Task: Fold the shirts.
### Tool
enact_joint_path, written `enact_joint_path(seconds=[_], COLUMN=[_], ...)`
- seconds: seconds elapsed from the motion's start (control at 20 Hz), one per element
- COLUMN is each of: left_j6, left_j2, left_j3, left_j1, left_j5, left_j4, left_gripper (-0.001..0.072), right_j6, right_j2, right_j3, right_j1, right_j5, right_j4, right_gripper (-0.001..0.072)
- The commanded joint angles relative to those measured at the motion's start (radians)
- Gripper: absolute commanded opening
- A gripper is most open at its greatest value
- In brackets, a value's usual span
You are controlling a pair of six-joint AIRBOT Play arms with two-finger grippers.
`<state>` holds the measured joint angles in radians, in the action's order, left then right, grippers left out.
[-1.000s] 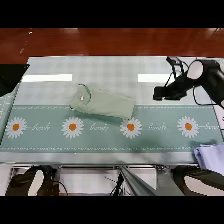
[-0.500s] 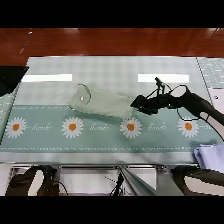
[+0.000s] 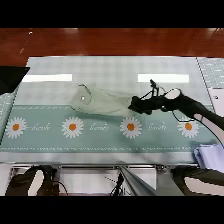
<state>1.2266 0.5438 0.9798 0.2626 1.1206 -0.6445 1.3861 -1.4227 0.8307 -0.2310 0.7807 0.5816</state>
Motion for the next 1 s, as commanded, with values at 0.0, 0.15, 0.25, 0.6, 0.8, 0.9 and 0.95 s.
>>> enact_joint_path(seconds=[0.0, 0.15, 0.25, 0.6, 0.8, 0.9, 0.95], left_j6=[0.001, 0.001, -0.007, -0.123, -0.173, -0.179, -0.179], left_j2=[0.021, 0.084, 0.144, 0.356, 0.446, 0.478, 0.490], left_j3=[-0.001, -0.001, 0.000, 0.000, 0.000, 0.000, 0.000], left_j1=[0.001, -0.001, -0.013, -0.085, -0.108, -0.113, -0.114], left_j5=[-0.001, -0.002, -0.005, -0.012, -0.026, -0.038, -0.045], left_j4=[-0.040, -0.051, -0.052, -0.052, -0.052, -0.051, -0.052], left_gripper=[0.0029, 0.0029, 0.0029, 0.0029, 0.0029, 0.0029, 0.0029], right_j6=[-0.026, 0.089, 0.153, 0.212, 0.184, 0.196, 0.193], right_j2=[0.172, 0.391, 0.523, 0.785, 0.787, 0.784, 0.784], right_j3=[0.007, 0.075, 0.143, 0.434, 0.465, 0.465, 0.464], right_j1=[0.140, 0.369, 0.544, 1.058, 1.161, 1.163, 1.163], right_j5=[0.105, 0.337, 0.521, 0.927, 1.054, 1.055, 1.059], right_j4=[0.066, 0.132, 0.229, 0.555, 0.839, 0.995, 1.100], right_gripper=[0.0028, 0.0028, 0.0028, 0.0028, 0.0027, 0.0028, 0.0028])
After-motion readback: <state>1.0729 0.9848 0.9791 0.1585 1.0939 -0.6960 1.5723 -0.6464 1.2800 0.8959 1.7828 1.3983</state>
